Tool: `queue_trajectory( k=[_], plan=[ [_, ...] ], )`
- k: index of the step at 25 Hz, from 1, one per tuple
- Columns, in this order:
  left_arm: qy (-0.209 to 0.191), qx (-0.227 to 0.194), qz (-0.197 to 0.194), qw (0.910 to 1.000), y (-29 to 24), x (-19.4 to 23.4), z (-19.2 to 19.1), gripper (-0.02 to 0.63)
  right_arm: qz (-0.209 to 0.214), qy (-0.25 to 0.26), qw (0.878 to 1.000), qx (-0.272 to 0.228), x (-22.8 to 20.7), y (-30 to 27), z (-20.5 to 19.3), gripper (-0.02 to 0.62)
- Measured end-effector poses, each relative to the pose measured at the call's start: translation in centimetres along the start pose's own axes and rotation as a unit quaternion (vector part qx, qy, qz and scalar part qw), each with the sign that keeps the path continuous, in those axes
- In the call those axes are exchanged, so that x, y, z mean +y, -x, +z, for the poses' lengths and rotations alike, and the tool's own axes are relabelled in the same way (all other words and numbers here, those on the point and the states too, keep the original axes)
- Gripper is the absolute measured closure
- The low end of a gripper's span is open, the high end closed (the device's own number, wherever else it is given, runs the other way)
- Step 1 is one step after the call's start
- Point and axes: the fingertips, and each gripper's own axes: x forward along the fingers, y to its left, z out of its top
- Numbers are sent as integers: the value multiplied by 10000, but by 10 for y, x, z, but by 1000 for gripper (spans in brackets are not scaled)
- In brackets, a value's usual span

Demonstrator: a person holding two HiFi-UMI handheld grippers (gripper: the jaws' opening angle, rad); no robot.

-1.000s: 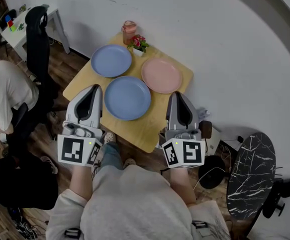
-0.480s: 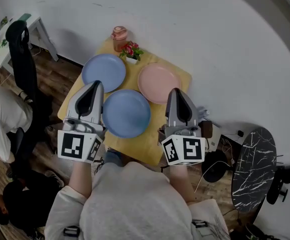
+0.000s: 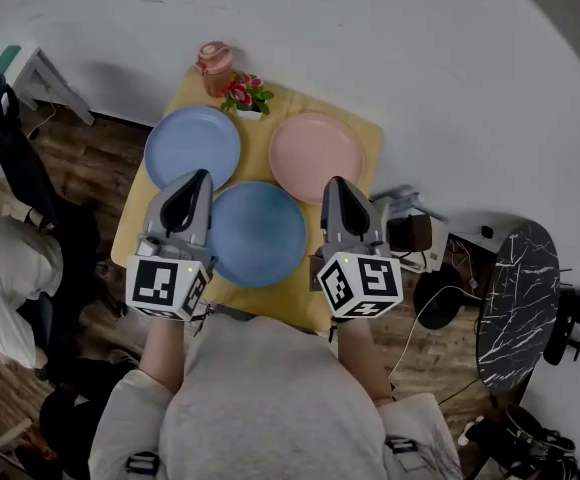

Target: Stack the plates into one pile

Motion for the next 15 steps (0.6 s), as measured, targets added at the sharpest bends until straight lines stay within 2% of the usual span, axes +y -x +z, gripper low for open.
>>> queue_trajectory(
  k=[8,15],
  plan=[
    [287,1049,-292,9936,-17,5,-79,546,-416,-553,9912,1125,-21,-12,-85,591],
    [620,2023,-178,9772,-8,16,-158,545,-736,-1182,9676,2108,-40,0,-167,589]
  ],
)
